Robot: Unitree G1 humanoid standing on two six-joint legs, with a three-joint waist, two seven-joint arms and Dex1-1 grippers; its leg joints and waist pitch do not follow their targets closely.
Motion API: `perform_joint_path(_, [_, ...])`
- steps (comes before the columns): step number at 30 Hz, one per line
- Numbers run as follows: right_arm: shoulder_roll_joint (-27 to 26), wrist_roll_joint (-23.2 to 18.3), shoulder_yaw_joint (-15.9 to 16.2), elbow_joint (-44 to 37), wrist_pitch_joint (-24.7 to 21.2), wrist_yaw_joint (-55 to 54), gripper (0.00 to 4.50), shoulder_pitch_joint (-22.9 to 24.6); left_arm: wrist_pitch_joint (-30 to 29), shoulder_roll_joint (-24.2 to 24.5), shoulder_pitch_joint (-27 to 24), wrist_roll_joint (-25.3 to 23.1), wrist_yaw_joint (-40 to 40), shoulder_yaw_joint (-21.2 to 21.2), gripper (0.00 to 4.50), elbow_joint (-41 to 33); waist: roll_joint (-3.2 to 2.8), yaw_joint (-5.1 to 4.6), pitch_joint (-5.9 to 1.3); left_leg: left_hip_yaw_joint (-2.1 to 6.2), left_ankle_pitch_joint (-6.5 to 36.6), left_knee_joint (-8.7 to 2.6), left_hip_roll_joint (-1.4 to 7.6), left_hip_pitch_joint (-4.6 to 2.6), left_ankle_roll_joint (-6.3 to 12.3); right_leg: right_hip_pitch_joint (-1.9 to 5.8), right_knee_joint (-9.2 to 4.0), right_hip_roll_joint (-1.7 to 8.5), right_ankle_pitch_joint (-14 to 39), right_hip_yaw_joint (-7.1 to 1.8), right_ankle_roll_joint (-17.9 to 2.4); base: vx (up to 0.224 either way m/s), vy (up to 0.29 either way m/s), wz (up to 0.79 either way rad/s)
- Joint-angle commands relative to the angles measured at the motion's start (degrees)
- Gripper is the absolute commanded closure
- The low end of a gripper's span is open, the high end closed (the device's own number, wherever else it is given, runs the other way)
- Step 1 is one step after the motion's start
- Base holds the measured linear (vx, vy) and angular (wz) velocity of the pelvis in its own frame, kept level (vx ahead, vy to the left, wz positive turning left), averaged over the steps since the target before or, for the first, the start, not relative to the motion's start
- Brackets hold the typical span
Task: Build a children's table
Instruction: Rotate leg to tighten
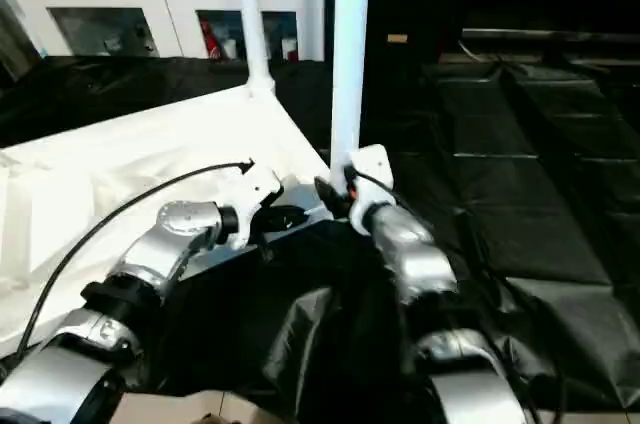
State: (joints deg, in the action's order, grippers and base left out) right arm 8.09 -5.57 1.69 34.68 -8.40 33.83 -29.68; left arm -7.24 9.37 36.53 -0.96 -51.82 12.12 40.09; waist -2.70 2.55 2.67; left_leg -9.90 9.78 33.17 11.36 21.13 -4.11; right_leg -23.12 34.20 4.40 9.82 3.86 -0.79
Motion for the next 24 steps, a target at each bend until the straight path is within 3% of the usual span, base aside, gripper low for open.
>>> perform_joint_path(1, [-0.4, -1.1, 6.2, -1.9, -0.4, 7.8, 0.76, 1.3, 2.9, -0.9, 0.5, 3.0, -2.9, 0.3, 4.5, -3.7, 0.51, 0.13, -3.85, 0.07, 11.4, -3.19, 1.22, -0.24, 4.56, 3.44, -4.05, 3.26, 10.2, -2.14, -13.1, 0.0, 0.0, 0.0])
perform_joint_path(13, [10.3, -3.0, 8.6, -9.8, -1.2, 26.5, 0.76, 5.2, 1.1, 7.2, -4.4, 4.0, -16.8, 3.3, 4.5, -10.0, 0.8, 1.11, -3.76, 0.0, 11.6, -3.27, 1.73, -0.32, 4.93, 3.18, -3.86, 3.28, 11.3, -2.18, -13.4, 0.0, 0.0, 0.0])
perform_joint_path(24, [10.5, -3.7, 9.2, -10.6, -2.8, 27.9, 1.65, 5.4, -0.3, 8.9, -5.9, 5.0, -18.9, 3.1, 4.5, -12.4, 0.96, 1.02, -3.76, 0.01, 11.0, -3.23, 1.56, -0.29, 4.21, 3.12, -3.84, 3.29, 12.2, -2.23, -12.7, 0.0, 0.0, 0.0])
